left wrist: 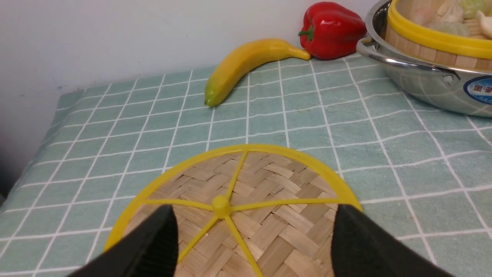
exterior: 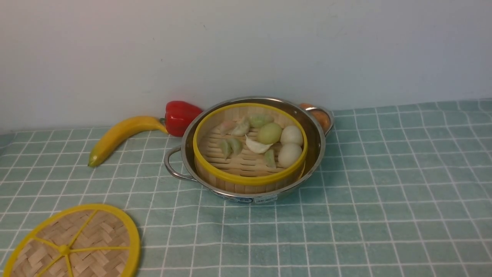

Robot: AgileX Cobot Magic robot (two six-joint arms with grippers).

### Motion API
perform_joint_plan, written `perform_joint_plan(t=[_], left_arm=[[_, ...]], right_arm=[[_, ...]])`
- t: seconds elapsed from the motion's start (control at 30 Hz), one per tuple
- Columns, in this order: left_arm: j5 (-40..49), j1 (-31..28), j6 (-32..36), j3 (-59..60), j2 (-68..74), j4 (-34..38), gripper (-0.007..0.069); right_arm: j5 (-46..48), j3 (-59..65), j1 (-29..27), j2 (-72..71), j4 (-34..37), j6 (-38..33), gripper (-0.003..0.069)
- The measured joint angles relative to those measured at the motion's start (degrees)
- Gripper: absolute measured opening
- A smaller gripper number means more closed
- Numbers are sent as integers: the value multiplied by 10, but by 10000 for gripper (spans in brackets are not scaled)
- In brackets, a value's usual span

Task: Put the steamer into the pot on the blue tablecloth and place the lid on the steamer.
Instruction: 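Grasp the bamboo steamer lid lying on the table by its centre knob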

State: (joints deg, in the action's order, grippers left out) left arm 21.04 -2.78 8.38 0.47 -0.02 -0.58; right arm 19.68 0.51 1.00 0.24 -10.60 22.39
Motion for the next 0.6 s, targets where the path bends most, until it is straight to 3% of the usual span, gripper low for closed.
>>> perform_joint_plan(t=[0.33,0.6], left_arm=[[0,0,0,0,0,0,495],[-1,0,7,0,0,-3,495]], right_arm=[[0,0,0,0,0,0,235],[0,0,0,0,0,0,240]])
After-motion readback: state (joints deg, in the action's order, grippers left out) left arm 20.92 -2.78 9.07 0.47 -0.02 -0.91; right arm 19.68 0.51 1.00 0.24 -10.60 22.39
